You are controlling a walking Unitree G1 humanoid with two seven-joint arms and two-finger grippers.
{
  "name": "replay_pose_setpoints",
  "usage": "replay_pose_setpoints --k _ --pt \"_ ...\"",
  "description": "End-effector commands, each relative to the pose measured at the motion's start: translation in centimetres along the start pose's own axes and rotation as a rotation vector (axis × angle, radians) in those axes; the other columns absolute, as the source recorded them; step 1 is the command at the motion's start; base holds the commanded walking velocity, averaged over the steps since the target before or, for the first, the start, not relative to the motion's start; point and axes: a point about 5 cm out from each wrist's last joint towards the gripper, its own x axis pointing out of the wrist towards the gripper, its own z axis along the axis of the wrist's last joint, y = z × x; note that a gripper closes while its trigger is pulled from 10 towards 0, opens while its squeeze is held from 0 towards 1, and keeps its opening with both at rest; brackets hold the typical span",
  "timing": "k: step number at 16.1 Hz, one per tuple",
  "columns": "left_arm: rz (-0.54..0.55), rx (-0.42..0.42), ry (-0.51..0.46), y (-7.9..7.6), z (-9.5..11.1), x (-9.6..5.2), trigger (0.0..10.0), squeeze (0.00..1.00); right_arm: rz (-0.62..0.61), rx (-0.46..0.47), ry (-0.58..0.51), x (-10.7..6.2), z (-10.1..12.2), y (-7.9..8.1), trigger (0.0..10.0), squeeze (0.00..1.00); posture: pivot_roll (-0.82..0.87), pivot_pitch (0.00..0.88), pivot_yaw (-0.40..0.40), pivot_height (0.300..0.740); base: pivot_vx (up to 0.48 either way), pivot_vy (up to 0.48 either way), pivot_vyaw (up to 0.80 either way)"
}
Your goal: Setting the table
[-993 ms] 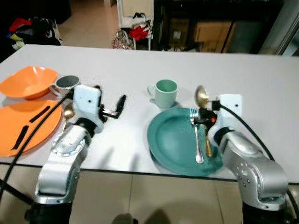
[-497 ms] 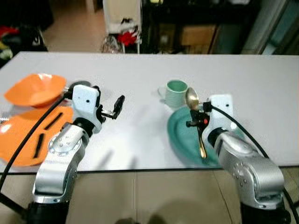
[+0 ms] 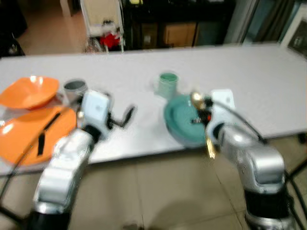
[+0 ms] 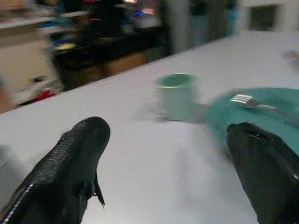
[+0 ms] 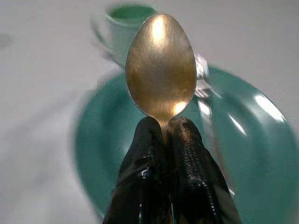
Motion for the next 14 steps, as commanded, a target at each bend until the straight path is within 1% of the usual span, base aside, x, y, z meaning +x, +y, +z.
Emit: replay_pose_setpoints --k 1,3,4,6,7,8,9,11,12,14 --pt "-0.025 0.008 -0.005 -0.1 0.4 -0.1 10.0 0.0 -0.008 0.006 -0.025 0.2 0.8 -0.2 10.0 0.0 0.11 0.0 0.016 0.74 0.0 0.0 0.0" --pt "-0.059 0.004 0.003 -0.3 0.5 0.0 10.0 0.0 0.028 0.01 -0.025 0.9 1.6 -0.3 10.0 0.0 0.1 0.0 0.02 0.74 0.0 0.0 0.0" --pt "-0.075 -0.005 0.012 -0.3 0.5 0.1 10.0 0.0 0.038 -0.005 -0.004 1.4 1.7 -0.4 10.0 0.0 0.1 0.0 0.022 0.74 0.0 0.0 0.0" --pt "-0.067 -0.011 0.022 -0.2 0.5 0.2 10.0 0.0 0.057 -0.008 -0.006 2.0 1.9 -0.5 10.0 0.0 0.1 0.0 0.023 0.74 0.0 0.0 0.0" --pt "-0.049 -0.012 0.023 0.0 0.5 0.1 10.0 0.0 0.067 -0.018 -0.037 2.3 2.4 -0.6 10.0 0.0 0.11 0.0 0.02 0.74 0.0 0.0 0.0" --pt "-0.045 -0.009 0.023 0.0 0.5 0.1 10.0 0.0 0.071 -0.013 -0.038 2.3 2.4 -0.5 10.0 0.0 0.11 0.0 0.02 0.74 0.0 0.0 0.0" --pt "-0.027 -0.023 0.038 0.1 0.3 0.1 10.0 0.0 0.082 -0.026 -0.058 2.5 2.7 -0.4 10.0 0.0 0.11 0.0 0.02 0.74 0.0 0.0 0.0" --pt "-0.03 -0.037 0.042 -0.2 0.2 0.1 10.0 0.0 0.094 -0.056 -0.067 3.3 2.8 -0.3 10.0 0.0 0.12 0.0 0.008 0.74 0.0 0.0 0.0" --pt "-0.038 -0.038 0.038 -0.3 0.2 0.0 10.0 0.0 0.1 -0.047 -0.067 3.7 2.8 -0.4 10.0 0.0 0.12 0.0 0.008 0.74 0.0 0.0 0.0" --pt "-0.088 -0.038 0.05 -0.5 0.3 -0.3 10.0 0.0 0.14 -0.009 -0.064 5.2 3.8 -0.5 10.0 0.0 0.12 0.0 0.008 0.74 0.0 0.0 0.0"
